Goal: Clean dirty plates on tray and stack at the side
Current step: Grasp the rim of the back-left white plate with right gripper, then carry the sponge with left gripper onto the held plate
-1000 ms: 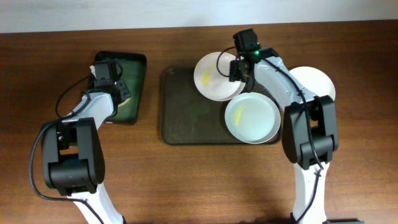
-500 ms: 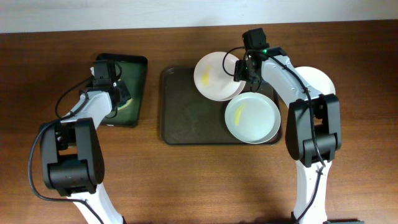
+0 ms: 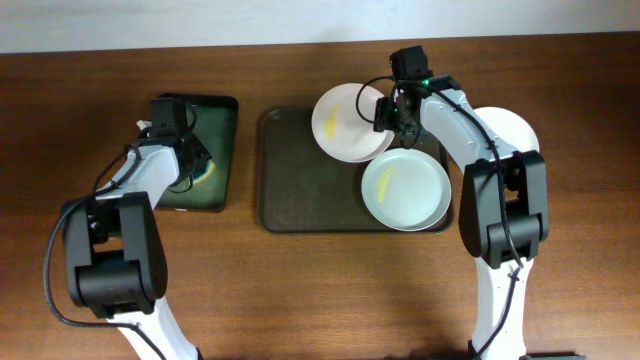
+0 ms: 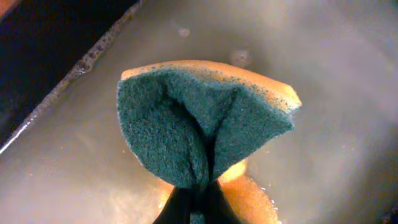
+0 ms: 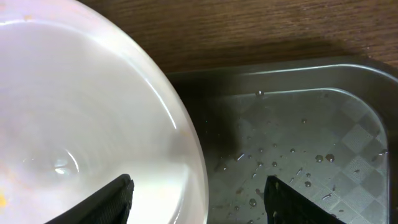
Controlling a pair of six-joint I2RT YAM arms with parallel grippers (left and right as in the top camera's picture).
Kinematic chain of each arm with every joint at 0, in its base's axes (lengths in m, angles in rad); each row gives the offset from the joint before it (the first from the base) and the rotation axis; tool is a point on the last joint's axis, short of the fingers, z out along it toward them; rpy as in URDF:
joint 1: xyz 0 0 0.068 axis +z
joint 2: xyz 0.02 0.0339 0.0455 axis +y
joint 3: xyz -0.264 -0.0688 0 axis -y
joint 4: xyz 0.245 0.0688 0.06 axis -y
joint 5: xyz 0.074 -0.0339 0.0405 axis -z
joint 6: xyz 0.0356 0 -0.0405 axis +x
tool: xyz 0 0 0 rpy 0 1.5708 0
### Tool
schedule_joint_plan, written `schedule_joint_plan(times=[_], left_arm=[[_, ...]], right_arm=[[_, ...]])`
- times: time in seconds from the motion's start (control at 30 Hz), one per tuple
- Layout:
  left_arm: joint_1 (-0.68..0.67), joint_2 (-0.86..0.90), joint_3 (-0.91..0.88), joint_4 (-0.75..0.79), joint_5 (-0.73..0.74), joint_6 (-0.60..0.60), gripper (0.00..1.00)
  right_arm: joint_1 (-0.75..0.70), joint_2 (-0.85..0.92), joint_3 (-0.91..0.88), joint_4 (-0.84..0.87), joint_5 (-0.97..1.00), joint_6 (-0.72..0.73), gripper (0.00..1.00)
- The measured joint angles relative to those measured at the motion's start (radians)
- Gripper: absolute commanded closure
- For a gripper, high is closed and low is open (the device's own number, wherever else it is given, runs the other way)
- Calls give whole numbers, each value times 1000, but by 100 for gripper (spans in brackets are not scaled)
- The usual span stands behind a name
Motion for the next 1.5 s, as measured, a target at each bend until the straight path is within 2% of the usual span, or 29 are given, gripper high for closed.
schedule_joint_plan(times=[0.27, 0.5, 0.63, 0.67, 0.7, 0.77, 1.07, 1.17, 1.27, 1.5], left_arm=[[6, -5, 1, -9, 41, -103, 100], [4, -50, -20, -3, 29, -113, 100], [3, -105, -26, 13, 24, -63, 100], [3, -108, -26, 13, 30, -53, 100], [3, -109, -26, 13, 40, -42, 100], [3, -109, -27, 13, 57, -25, 100], [-3, -97, -27, 20, 85, 28, 100], [-3, -40, -27, 26, 86, 29, 100], [-3, -25, -27, 38, 87, 30, 100], [-3, -31, -27, 60, 89, 109, 100]], right_arm=[[0, 0, 0, 0, -13, 0, 31], [0, 0, -24, 30, -19, 0, 31], [0, 12, -28, 47, -21, 0, 64], [0, 15, -28, 47, -20, 5, 69], [0, 19, -28, 47, -21, 9, 81], [0, 24, -28, 48, -24, 4, 87], [4, 27, -28, 54, -80, 12, 87], [20, 27, -28, 55, -85, 14, 87], [42, 27, -28, 59, -88, 14, 96], [53, 22, -28, 68, -114, 13, 96]])
